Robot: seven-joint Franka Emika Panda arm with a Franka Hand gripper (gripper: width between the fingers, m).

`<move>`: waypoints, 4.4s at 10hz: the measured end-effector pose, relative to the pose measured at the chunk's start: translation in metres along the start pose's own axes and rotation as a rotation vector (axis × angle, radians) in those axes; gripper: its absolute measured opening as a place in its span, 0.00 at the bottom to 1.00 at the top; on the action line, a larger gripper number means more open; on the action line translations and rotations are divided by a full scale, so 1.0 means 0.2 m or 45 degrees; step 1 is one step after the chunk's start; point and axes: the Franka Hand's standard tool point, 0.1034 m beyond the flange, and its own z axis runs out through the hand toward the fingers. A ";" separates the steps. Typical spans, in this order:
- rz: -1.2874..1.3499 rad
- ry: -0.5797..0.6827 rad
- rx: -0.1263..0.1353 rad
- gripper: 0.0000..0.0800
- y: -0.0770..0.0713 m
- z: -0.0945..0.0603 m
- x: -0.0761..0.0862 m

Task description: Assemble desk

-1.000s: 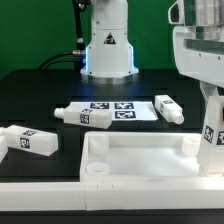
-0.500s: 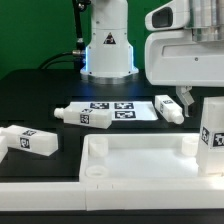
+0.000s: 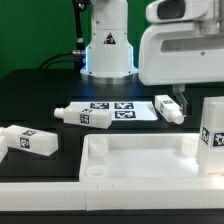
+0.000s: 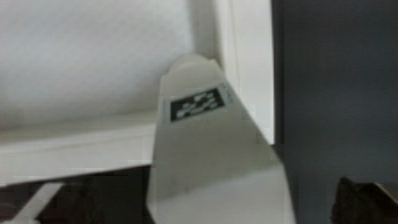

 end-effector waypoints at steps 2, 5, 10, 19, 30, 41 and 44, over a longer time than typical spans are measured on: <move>0.032 -0.001 0.000 0.61 0.00 0.00 0.00; 0.433 0.004 -0.011 0.36 0.01 0.00 0.00; 1.322 0.034 -0.043 0.36 0.01 0.00 -0.02; 1.128 0.000 -0.016 0.77 -0.04 0.02 -0.07; 0.413 0.036 -0.035 0.36 -0.01 0.04 -0.04; 2.028 0.052 0.065 0.36 -0.04 0.04 -0.06; 1.737 0.049 0.047 0.51 -0.04 0.04 -0.05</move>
Offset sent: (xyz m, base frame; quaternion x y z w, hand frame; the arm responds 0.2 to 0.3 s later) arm 0.0000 0.0000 0.0000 0.0000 0.0000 0.1938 0.9810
